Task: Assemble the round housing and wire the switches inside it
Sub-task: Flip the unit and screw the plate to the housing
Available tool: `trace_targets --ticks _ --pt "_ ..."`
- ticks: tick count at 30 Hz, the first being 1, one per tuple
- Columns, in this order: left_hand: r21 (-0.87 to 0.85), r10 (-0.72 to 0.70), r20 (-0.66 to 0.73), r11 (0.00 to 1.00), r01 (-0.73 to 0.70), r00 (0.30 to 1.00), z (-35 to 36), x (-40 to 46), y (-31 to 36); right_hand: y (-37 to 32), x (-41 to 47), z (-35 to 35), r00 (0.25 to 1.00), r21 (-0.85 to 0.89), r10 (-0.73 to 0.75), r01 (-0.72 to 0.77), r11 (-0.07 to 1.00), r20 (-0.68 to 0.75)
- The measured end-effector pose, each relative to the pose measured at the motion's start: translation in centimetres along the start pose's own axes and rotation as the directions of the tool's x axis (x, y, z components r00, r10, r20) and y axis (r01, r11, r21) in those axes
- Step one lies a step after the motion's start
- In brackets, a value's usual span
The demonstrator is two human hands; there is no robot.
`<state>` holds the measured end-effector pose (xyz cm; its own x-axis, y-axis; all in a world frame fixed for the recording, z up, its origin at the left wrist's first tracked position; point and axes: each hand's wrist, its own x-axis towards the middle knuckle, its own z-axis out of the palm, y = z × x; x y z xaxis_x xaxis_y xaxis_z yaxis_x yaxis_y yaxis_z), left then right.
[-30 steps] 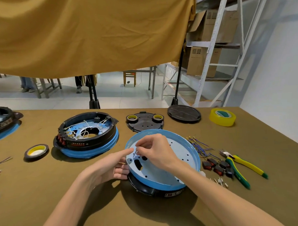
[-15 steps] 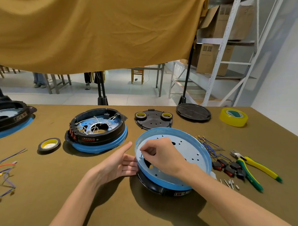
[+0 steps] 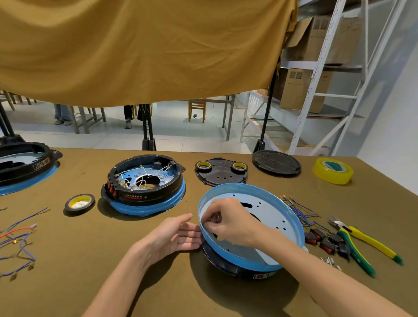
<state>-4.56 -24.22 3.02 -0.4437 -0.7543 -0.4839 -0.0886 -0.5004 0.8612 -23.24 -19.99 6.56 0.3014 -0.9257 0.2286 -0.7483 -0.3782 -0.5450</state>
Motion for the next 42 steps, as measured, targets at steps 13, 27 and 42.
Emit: trace_targets --ticks 13,27,42 --pt "-0.271 0.017 0.018 0.963 -0.012 1.000 0.1 0.3 -1.0 1.1 1.1 -1.2 0.989 0.035 0.138 -0.136 0.990 -0.055" --pt "-0.278 0.059 -0.041 0.958 -0.068 0.997 0.4 0.8 -1.6 -1.5 -2.7 -1.5 0.934 -0.508 0.169 0.016 0.861 0.316" --pt "-0.449 0.128 0.036 0.888 -0.099 0.991 0.7 0.6 -1.9 -2.2 -3.3 -3.8 0.956 -0.181 0.235 -0.204 0.962 0.174"
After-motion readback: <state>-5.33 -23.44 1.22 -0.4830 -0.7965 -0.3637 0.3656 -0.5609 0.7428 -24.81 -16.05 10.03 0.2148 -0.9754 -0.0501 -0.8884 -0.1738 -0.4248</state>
